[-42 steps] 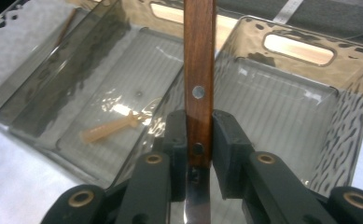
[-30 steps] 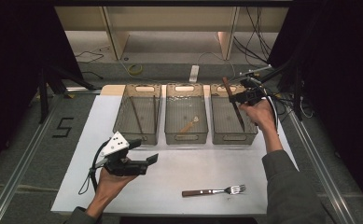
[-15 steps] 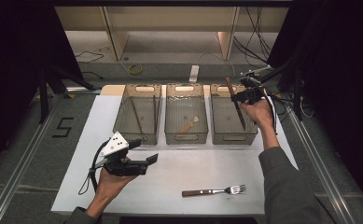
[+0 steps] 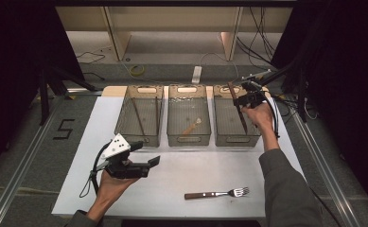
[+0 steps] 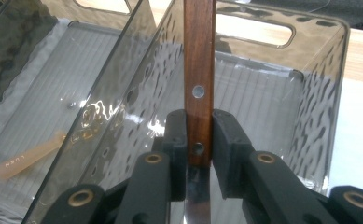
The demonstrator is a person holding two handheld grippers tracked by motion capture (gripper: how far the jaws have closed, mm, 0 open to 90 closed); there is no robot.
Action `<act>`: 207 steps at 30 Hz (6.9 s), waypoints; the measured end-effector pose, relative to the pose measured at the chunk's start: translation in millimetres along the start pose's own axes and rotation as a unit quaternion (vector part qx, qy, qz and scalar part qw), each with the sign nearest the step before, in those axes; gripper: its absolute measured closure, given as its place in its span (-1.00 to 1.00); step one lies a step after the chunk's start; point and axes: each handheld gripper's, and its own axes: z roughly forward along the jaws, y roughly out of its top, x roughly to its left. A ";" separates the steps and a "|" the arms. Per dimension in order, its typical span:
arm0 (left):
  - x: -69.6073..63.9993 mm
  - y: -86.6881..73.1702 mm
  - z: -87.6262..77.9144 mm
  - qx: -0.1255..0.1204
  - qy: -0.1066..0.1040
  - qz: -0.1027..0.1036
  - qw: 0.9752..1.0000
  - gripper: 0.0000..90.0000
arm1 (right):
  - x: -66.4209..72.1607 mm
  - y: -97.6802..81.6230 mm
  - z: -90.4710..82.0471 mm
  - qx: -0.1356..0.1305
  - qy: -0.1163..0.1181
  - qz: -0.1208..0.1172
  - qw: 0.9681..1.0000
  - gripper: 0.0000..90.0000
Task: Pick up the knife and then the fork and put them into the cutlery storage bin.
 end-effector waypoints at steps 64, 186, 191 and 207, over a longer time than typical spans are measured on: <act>0.8 -0.5 -2.2 -0.004 0.006 0.004 1.000 -0.65 | 152.6 -131.7 -106.0 0.005 0.205 -0.284 0.937 -0.36; -0.5 0.0 -3.6 -0.007 0.009 0.009 1.000 -0.65 | 149.1 -167.9 -47.9 0.181 0.145 -0.342 0.910 0.72; -0.4 0.0 -3.5 -0.007 0.009 0.009 1.000 -0.65 | 140.7 -158.5 -55.0 0.154 0.157 -0.308 0.925 0.72; -0.3 0.1 -4.3 -0.007 0.010 0.009 1.000 -0.65 | 131.3 -152.6 -60.0 0.131 0.157 -0.288 0.935 0.72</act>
